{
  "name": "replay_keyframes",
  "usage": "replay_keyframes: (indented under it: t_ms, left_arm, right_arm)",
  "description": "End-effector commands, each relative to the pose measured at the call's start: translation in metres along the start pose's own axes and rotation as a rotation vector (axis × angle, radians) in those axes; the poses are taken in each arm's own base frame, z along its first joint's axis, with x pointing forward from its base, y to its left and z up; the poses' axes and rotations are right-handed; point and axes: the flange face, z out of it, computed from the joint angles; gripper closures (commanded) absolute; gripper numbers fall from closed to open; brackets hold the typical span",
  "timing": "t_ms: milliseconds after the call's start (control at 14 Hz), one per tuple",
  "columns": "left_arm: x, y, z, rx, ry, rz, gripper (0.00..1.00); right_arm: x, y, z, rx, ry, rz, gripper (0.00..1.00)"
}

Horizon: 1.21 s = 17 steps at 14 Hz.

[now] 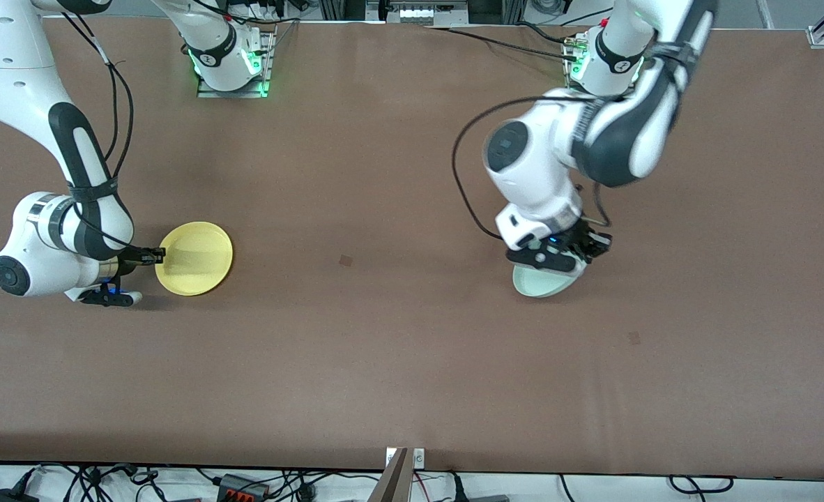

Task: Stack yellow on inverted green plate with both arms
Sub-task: 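Flip the green plate upside down with the left gripper and set it down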

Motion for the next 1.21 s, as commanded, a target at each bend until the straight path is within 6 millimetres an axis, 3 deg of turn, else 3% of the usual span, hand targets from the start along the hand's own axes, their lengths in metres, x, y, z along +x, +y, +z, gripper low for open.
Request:
replay_keyframes:
  t_ms: [0,286,429,643,786,1000,1143]
  left_arm:
    - [-0.007,0.049,-0.014,0.164,0.035,-0.041,0.99]
    - [-0.033,0.153,-0.022,0.365,0.124,-0.084,0.99]
    - [-0.04,0.183,-0.021,0.398,0.175,-0.122,0.99]
    - [-0.041,0.224,-0.024,0.417,0.256,-0.162,0.99]
    - [-0.05,0.255,-0.019,0.428,0.294,-0.175,0.99]
    - [-0.06,0.284,-0.005,0.437,0.339,-0.241,0.99]
    - [-0.066,0.295,-0.007,0.431,0.352,-0.246,0.95]
  right_arm:
    - [-0.005,0.004,-0.006,0.02,-0.021,-0.023,1.0]
    - [-0.014,-0.007,-0.055,0.055,-0.046,-0.026,1.0]
    - [-0.013,-0.011,-0.086,0.054,-0.018,-0.037,1.0]
    - [-0.026,-0.039,-0.134,0.025,-0.001,-0.073,1.0]
    - [-0.03,-0.047,-0.145,0.018,0.016,-0.088,1.0]
    - [-0.031,-0.058,-0.148,0.015,0.021,-0.104,1.0]
    - [-0.032,-0.063,-0.148,0.014,0.016,-0.109,1.0]
